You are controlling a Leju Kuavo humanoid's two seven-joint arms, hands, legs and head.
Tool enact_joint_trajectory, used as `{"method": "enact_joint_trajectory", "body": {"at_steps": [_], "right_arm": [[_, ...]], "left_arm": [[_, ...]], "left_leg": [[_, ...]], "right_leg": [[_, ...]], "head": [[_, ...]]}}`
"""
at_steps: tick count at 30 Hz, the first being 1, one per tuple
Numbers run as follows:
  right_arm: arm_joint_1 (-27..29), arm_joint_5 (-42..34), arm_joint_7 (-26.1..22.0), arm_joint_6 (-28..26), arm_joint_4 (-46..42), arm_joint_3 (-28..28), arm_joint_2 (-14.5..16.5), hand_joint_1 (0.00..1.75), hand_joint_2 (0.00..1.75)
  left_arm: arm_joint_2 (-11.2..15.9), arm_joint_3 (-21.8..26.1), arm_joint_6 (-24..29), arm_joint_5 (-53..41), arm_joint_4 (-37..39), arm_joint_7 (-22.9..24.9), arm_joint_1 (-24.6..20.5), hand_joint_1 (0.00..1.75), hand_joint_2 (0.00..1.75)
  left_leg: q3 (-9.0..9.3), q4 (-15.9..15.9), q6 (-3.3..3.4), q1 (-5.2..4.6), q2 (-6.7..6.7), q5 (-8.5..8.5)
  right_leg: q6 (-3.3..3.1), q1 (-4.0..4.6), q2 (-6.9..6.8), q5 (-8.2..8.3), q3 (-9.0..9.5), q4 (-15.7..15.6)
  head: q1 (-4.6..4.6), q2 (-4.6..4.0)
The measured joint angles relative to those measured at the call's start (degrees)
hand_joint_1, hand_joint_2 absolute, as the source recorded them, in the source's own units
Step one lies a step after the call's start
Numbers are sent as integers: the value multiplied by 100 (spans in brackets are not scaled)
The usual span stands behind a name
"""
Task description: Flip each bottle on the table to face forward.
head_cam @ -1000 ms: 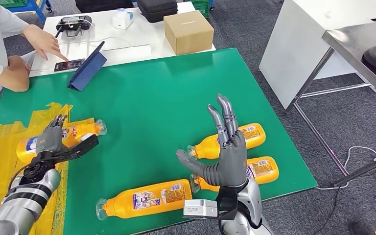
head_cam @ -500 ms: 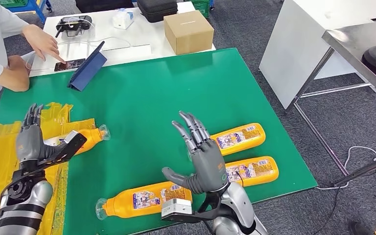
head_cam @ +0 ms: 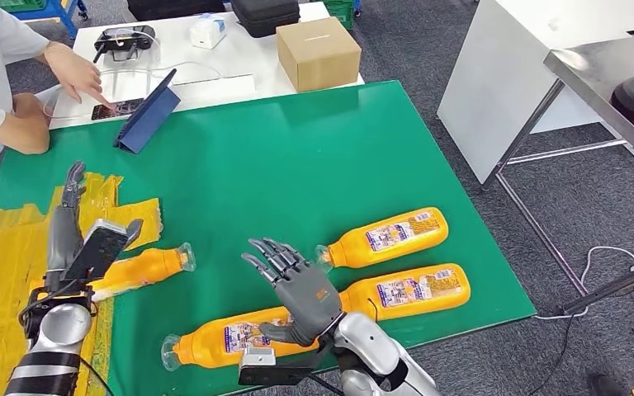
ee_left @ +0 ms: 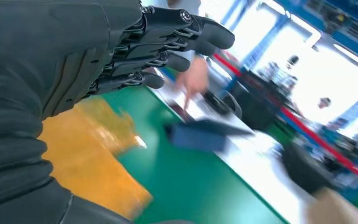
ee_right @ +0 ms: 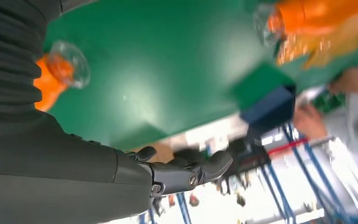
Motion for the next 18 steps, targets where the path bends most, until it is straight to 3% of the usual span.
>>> {"method": "enact_joint_trajectory", "body": {"at_steps": [5,18], "right_arm": [[-151,-386,-197,170,564,196,111,0,175],[-338,-567,-333,298,1166,524,252,0,175]], "left_arm": [[-168,-150,-443,741,-435,-218,6,0,175],[-274,-440,-471,880,-714,-303,-2,0,175]], "left_leg": [[1,0,0,1,1,0],[1,0,0,1,1,0]], "right_leg": [[0,1,1,0,-1,1],[0,0,0,0,-1,0]], "head": [[0,0],[0,0]]}}
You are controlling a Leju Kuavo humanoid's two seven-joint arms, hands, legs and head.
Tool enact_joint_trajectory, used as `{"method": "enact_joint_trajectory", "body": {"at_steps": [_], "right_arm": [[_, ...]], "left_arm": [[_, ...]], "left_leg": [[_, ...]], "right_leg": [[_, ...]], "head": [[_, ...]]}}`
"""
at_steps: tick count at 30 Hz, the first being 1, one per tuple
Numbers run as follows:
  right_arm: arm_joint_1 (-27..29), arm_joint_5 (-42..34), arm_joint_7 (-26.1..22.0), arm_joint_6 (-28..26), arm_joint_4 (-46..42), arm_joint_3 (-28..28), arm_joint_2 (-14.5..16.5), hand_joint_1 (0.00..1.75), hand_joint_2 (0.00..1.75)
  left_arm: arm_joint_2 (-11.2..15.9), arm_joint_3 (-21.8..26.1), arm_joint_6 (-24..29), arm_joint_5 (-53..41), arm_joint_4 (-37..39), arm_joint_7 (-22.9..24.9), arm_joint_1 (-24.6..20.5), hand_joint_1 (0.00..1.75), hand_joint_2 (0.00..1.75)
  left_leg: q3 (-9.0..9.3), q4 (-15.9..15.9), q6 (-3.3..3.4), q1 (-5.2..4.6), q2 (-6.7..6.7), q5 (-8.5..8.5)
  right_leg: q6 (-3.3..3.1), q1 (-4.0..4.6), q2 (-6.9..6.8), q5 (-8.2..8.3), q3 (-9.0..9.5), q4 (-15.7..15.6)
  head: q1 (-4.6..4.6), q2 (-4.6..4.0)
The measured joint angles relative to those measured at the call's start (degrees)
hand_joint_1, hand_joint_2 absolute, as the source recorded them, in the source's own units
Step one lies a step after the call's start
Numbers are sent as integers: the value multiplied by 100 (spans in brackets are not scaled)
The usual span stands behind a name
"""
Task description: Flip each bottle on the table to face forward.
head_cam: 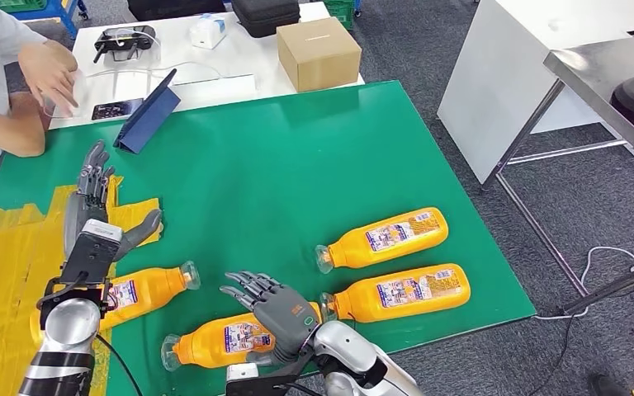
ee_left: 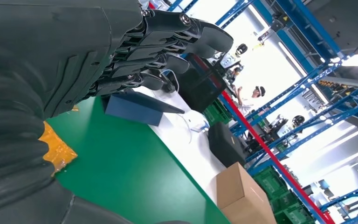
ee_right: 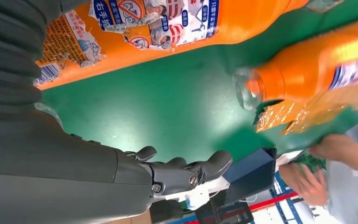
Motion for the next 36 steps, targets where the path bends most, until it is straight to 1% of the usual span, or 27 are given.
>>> {"method": "enact_joint_trajectory", "body": {"at_steps": [7,15,19,24,31,36], "right_arm": [[-62,-122,-26,85,137,63,30,0,175],[-282,-208,-14,319,493,340,93,0,175],[-432,-157,139,391,794,546,125,0,175],[-596,45,447,348,1038,711,140,0,175],[-783,467,859,185,1294,760,132,0,175],[-823,725,1031,91,1350,761,105,0,175]], "left_arm": [[-20,-30,4,42,0,-28,-5,0,175],[-27,-86,9,132,18,-78,-48,0,175],[-34,-92,11,156,55,-95,-91,0,175],[-58,-117,22,178,74,-101,-102,0,175],[-66,-118,29,189,91,-101,-95,0,175],[-66,-116,31,192,92,-95,-58,0,175]], "left_leg": [[0,0,0,0,1,0],[0,0,0,0,1,0],[0,0,0,0,1,0],[0,0,0,0,1,0],[3,0,1,0,-1,1],[4,1,1,-1,-2,1]], "right_leg": [[0,0,0,0,0,0],[0,0,1,0,-1,0],[1,0,1,1,-1,0],[1,0,0,1,0,0],[1,-1,0,1,4,0],[2,-1,0,3,6,0]], "head": [[0,0],[0,0],[-1,0],[-1,0],[0,0],[0,0]]}}
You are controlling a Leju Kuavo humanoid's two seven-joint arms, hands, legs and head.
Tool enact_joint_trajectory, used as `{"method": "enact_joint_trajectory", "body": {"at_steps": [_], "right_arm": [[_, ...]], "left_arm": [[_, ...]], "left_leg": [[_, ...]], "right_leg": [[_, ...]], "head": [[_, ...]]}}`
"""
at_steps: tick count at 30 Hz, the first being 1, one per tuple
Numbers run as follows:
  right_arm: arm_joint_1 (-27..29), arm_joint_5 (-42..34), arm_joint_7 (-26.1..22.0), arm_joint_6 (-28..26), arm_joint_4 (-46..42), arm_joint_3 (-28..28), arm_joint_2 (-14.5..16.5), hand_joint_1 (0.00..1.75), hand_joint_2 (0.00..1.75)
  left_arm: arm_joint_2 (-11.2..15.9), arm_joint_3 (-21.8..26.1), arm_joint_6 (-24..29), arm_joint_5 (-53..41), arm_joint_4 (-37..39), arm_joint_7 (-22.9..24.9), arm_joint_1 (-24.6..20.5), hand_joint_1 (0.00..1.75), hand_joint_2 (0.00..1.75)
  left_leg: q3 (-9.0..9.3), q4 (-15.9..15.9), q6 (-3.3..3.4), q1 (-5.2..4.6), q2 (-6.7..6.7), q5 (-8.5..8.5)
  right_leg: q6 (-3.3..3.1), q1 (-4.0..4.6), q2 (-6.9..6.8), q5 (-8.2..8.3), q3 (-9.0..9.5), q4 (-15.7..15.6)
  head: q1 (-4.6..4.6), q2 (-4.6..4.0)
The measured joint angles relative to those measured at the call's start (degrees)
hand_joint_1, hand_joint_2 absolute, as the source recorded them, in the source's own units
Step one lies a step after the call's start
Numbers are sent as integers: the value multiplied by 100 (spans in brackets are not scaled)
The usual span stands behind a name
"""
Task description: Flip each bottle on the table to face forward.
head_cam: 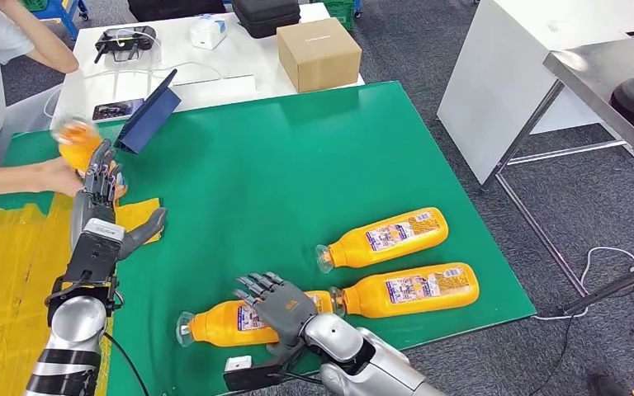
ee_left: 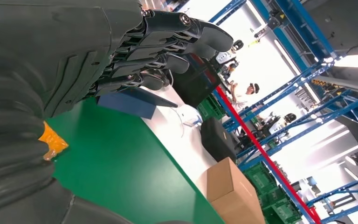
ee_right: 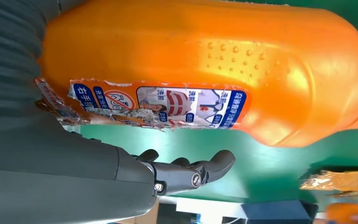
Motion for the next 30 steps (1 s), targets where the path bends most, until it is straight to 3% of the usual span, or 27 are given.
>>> {"method": "enact_joint_trajectory", "body": {"at_steps": [13,21,30], "right_arm": [[-2,669,397,-203,-61,-64,-78,0,175],[145,1028,444,-384,-555,-315,-150,0,175],[165,237,415,132,-765,-781,-270,0,175]], "left_arm": [[0,46,-8,-5,-61,53,129,0,175],[-13,126,-25,-69,-168,79,248,0,175],[-48,228,-18,-74,-184,90,318,0,175]], "left_leg": [[0,0,0,0,1,0],[-2,0,0,0,5,0],[-3,0,0,0,1,0]], "right_leg": [[0,0,0,0,-1,0],[0,1,2,-1,-5,1],[0,0,0,0,-3,0]], "head": [[1,0],[-1,0],[0,0]]}}
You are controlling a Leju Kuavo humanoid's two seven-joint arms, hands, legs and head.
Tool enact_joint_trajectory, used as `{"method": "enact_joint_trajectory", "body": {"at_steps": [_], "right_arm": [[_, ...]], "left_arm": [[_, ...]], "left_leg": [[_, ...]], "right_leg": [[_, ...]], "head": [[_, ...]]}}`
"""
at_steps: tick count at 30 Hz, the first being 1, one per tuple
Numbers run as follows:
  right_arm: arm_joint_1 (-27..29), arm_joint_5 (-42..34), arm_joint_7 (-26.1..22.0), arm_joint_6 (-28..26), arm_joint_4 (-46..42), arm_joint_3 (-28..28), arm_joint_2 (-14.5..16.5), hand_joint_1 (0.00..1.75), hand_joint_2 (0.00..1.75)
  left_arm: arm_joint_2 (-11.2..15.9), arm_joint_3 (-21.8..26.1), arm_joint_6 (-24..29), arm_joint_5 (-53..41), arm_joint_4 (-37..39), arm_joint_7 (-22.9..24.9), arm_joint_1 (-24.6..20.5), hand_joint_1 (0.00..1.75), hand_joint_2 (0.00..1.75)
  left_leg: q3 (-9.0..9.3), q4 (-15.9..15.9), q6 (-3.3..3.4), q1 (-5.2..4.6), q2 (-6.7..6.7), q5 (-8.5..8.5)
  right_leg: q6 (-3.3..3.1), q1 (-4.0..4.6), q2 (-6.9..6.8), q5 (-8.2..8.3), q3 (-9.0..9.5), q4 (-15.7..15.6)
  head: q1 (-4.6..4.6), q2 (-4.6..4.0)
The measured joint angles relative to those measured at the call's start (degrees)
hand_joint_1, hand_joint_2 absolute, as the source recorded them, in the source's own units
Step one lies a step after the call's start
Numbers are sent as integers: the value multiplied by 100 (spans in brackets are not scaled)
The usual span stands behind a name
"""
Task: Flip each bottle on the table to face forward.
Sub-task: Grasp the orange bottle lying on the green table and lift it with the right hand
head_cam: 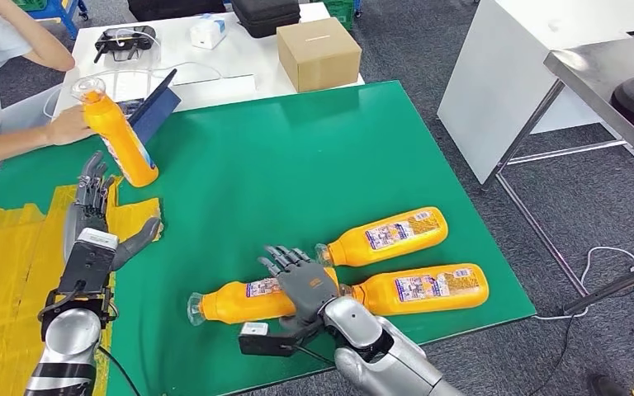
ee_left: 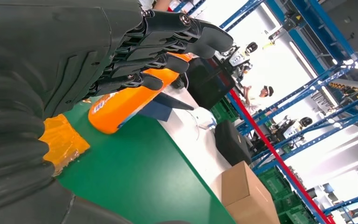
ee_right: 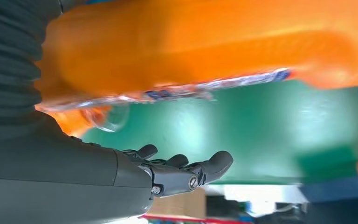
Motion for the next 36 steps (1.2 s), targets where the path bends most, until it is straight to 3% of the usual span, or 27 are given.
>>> {"method": "enact_joint_trajectory", "body": {"at_steps": [5,7,9,11,13,16,18,20,24,26,30,36], "right_arm": [[-10,-84,-19,21,62,-164,-19,4,175],[-11,-93,-20,26,78,-181,-19,37,175],[-12,-196,-38,51,97,-199,-18,82,175],[-18,-505,-105,121,142,-272,-14,97,175],[-56,-874,-190,184,252,-386,-3,89,175],[-174,-1119,-243,194,490,-509,22,57,175],[-248,-1149,-246,195,644,-557,39,50,175],[-315,-1129,-234,203,787,-574,55,59,175],[-467,-976,-155,223,1082,-563,104,114,175],[-545,-855,-104,239,1224,-552,130,134,175],[-718,-624,-57,296,1487,-463,184,147,175],[-982,-352,-43,455,1917,-198,251,138,175]], "left_arm": [[-4,2,0,0,0,0,0,0,175],[-5,2,0,0,0,0,0,0,175],[-7,2,1,0,0,0,-1,0,175],[-7,-1,3,0,1,-3,-12,0,175],[-7,-7,10,3,11,-11,-43,0,175],[-7,-37,24,13,43,-22,-106,0,175],[-7,-61,30,17,61,-26,-130,0,175],[-5,-85,39,20,71,-28,-151,0,175],[-5,-145,68,19,108,-26,-196,0,175],[-5,-180,70,20,111,-23,-204,0,175],[-5,-227,69,28,142,-15,-246,0,175],[-9,-298,66,32,263,-13,-368,0,175]], "left_leg": [[0,0,0,0,1,0],[0,0,0,0,1,0],[0,0,0,0,2,0],[0,0,0,0,2,0],[0,0,0,0,1,0],[2,0,0,0,1,0],[4,0,1,0,0,1],[7,1,1,0,1,1],[19,1,1,0,2,1],[25,1,0,0,3,0],[37,1,0,0,5,0],[70,0,-2,1,17,-3]], "right_leg": [[0,0,0,0,0,0],[0,1,0,0,0,0],[0,1,0,0,-2,0],[0,1,0,-1,-2,0],[0,1,0,-1,-2,0],[0,0,0,0,1,0],[0,0,0,1,3,-1],[0,0,0,2,5,-1],[-1,0,1,2,15,-1],[-1,0,1,2,19,-1],[-2,0,2,2,27,-2],[-9,0,10,2,51,-3]], "head": [[-1,0],[-1,0],[-1,0],[-1,0],[-1,0],[-1,0],[-1,0],[-1,0],[-1,0],[-1,0],[-1,0],[-2,0]]}}
